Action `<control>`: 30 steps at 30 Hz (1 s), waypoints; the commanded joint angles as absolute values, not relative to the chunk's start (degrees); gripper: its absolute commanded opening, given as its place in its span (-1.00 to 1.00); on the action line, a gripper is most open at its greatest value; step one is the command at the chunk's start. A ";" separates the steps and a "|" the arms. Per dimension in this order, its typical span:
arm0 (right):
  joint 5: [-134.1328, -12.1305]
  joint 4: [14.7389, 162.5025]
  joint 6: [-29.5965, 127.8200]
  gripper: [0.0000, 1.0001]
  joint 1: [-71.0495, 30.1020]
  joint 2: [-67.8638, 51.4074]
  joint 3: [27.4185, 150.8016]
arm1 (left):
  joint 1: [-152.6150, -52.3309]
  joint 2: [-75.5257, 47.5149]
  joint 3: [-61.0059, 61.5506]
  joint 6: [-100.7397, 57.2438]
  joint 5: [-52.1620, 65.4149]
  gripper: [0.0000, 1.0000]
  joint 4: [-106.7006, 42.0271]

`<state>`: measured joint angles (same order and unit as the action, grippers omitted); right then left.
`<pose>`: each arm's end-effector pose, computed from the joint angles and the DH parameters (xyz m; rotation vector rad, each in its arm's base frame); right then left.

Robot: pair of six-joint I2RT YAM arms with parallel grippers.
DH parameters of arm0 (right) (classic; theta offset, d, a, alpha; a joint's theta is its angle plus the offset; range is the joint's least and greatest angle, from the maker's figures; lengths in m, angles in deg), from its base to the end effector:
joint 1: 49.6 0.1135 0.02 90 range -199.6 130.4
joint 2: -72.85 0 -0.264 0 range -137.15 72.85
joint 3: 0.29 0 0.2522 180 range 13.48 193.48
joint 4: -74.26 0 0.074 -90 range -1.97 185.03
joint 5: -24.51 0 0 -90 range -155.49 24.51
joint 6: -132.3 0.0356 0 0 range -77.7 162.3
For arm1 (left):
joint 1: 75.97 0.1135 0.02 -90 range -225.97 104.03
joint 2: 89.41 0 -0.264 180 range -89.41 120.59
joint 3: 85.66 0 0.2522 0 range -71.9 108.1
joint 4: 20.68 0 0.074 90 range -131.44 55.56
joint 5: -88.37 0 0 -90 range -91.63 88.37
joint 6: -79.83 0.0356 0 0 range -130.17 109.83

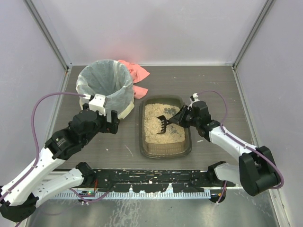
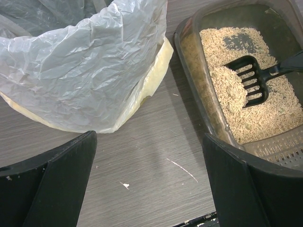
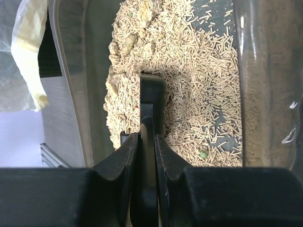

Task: Clean the litter box

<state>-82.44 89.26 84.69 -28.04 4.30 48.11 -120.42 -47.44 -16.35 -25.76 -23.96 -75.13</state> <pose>0.2274 0.1010 0.2101 0.2420 2.3049 0.9270 0.1115 -0.0904 0.3571 0.2649 1.9988 -0.2703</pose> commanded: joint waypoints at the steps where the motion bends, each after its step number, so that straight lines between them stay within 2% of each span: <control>1: -88.16 79.92 91.78 -0.99 -25.98 2.93 43.80 | -120.14 -47.41 -16.04 -25.46 -24.62 0.88 -73.86; 9: -87.36 73.93 95.29 -0.98 -24.86 2.92 40.18 | -120.12 -47.22 -16.07 -25.54 -24.49 0.89 -73.80; 18: -79.87 68.17 102.07 -0.99 -22.06 5.43 36.10 | -120.17 -47.56 -16.13 -25.48 -24.94 0.89 -74.25; 22: -80.75 65.58 102.87 -0.99 -19.90 2.34 37.13 | -120.17 -47.26 -16.02 -25.42 -24.71 0.89 -74.05; 30: -80.35 62.63 104.59 -0.99 -20.34 5.53 35.02 | -120.15 -48.01 -16.13 -25.41 -25.16 0.89 -74.52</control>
